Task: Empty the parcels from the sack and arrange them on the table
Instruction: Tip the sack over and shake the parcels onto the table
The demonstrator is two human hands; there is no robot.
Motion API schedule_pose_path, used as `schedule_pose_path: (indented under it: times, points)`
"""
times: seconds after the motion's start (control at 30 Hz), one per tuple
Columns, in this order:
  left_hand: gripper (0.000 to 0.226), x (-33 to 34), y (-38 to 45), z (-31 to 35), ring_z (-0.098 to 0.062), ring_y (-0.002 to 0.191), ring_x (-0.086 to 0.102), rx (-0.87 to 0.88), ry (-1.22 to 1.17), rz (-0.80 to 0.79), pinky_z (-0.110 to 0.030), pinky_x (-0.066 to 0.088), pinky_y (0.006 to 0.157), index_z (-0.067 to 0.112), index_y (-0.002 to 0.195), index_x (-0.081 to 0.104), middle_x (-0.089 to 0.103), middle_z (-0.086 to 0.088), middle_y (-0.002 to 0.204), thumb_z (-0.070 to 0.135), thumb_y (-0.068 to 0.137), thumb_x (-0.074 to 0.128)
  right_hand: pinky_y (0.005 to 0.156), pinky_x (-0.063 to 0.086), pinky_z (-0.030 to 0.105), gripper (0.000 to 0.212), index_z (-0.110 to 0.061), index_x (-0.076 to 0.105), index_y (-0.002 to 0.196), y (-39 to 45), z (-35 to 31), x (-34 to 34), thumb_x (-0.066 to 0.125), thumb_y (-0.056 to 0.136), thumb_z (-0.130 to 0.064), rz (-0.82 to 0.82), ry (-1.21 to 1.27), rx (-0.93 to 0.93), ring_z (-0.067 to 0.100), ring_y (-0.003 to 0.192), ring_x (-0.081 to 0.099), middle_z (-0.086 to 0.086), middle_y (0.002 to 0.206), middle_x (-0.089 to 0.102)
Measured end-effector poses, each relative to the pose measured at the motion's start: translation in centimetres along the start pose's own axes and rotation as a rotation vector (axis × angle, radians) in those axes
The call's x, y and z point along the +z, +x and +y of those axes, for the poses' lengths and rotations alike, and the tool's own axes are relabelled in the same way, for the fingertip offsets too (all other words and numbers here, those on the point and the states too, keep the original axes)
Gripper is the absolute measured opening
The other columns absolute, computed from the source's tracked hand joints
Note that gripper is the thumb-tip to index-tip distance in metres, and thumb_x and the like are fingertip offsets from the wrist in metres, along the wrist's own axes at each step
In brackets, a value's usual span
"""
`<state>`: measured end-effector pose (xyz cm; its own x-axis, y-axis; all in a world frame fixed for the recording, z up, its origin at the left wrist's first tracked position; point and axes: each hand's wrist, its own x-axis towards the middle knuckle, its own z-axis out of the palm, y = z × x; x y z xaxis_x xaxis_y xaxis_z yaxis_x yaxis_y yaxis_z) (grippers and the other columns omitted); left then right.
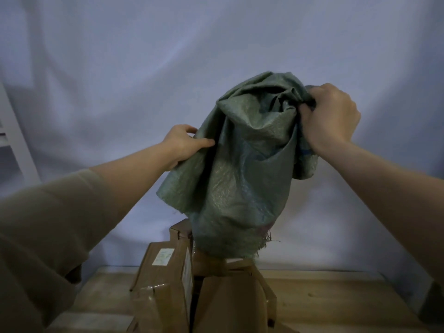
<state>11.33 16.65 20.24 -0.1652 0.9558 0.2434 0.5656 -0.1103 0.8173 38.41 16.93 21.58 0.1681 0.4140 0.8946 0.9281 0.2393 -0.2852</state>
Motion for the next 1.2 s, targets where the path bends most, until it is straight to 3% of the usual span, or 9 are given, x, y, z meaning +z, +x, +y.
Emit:
schedule_pose_path:
  times: [0.1,0.23,0.4,0.63,0.73,0.9,0.97,1.07,1.2]
  points:
    - [0.077,-0.5,-0.5,-0.3,-0.024,0.101,0.056,0.027,-0.027,0.056,-0.037,0.048,0.084,0.016,0.142,0.046,0.058,-0.007,0.130,0.043,0.078,0.079,0.065,0.035,0.036,0.018,-0.010,0.063,0.088,0.4,0.1,-0.2,0.049,0.090,-0.022,0.020,0.037,0.069,0.028,0.080,0.047,0.008,0.100,0.062]
    - [0.082,-0.5,-1.5,-1.3,-0.024,0.104,0.058,-0.008,-0.014,0.045,-0.038,0.050,0.083,0.018,0.141,0.047,0.058,-0.007,0.130,0.048,0.073,0.081,0.066,0.038,0.036,0.018,-0.012,0.060,0.082,-0.2,0.6,0.0,0.049,0.089,-0.024,-0.003,0.083,0.188,0.030,0.082,0.052,0.008,0.096,0.060]
    - [0.095,-0.3,-2.8,-2.2,-0.025,0.112,0.057,-0.021,0.030,0.070,-0.036,0.051,0.081,0.017,0.147,0.039,0.053,-0.007,0.139,0.051,0.070,0.082,0.065,0.037,0.034,0.010,-0.017,0.055,0.078,-1.1,1.2,0.1,0.049,0.085,-0.020,-0.014,0.196,0.398,0.026,0.075,0.050,0.001,0.080,0.056]
    - [0.101,1.1,-5.2,-3.3,-0.022,0.119,0.055,-0.035,0.095,0.074,-0.034,0.048,0.096,0.016,0.148,0.035,0.052,-0.005,0.138,0.050,0.067,0.085,0.064,0.036,0.031,0.010,-0.022,0.055,0.077,-2.0,3.0,0.3,0.047,0.082,-0.024,-0.008,0.371,0.557,0.019,0.073,0.049,-0.003,0.079,0.055]
    - [0.108,2.6,-6.6,-4.1,-0.024,0.123,0.052,-0.057,0.089,0.077,-0.033,0.046,0.091,0.017,0.151,0.025,0.047,-0.007,0.142,0.048,0.067,0.085,0.063,0.033,0.031,0.008,-0.026,0.050,0.074,-2.5,3.6,0.7,0.045,0.080,-0.027,0.008,0.433,0.615,0.017,0.073,0.043,-0.006,0.080,0.051]
    - [0.115,4.6,-8.3,-5.1,-0.029,0.132,0.045,-0.076,0.137,0.140,-0.046,0.045,0.106,0.018,0.153,0.019,0.037,-0.009,0.149,0.053,0.065,0.084,0.061,0.030,0.029,0.007,-0.024,0.046,0.080,-2.6,4.2,0.5,0.046,0.085,-0.028,0.064,0.457,0.604,0.012,0.072,0.039,-0.008,0.080,0.046]
    - [0.109,5.3,-8.7,-5.1,-0.026,0.132,0.044,-0.074,0.096,0.126,-0.039,0.046,0.102,0.017,0.152,0.023,0.038,-0.007,0.148,0.052,0.068,0.083,0.060,0.029,0.027,0.008,-0.023,0.045,0.082,-2.6,4.5,0.1,0.046,0.087,-0.030,0.071,0.438,0.591,0.011,0.072,0.038,-0.011,0.073,0.043]
    - [0.100,6.0,-9.0,-4.5,-0.016,0.116,0.051,-0.047,0.002,0.089,-0.020,0.047,0.078,0.014,0.149,0.028,0.047,-0.001,0.137,0.049,0.073,0.081,0.060,0.026,0.026,0.010,-0.024,0.042,0.083,-2.4,4.9,-1.0,0.047,0.088,-0.030,0.094,0.454,0.582,0.009,0.071,0.035,-0.013,0.064,0.034]
    - [0.098,6.7,-8.2,-2.6,-0.017,0.113,0.058,0.000,-0.100,0.022,-0.018,0.048,0.070,0.015,0.146,0.035,0.055,0.001,0.128,0.052,0.069,0.083,0.060,0.028,0.026,0.009,-0.025,0.047,0.082,-1.5,5.6,-3.4,0.047,0.088,-0.032,0.157,0.428,0.579,0.011,0.070,0.039,-0.010,0.075,0.046]
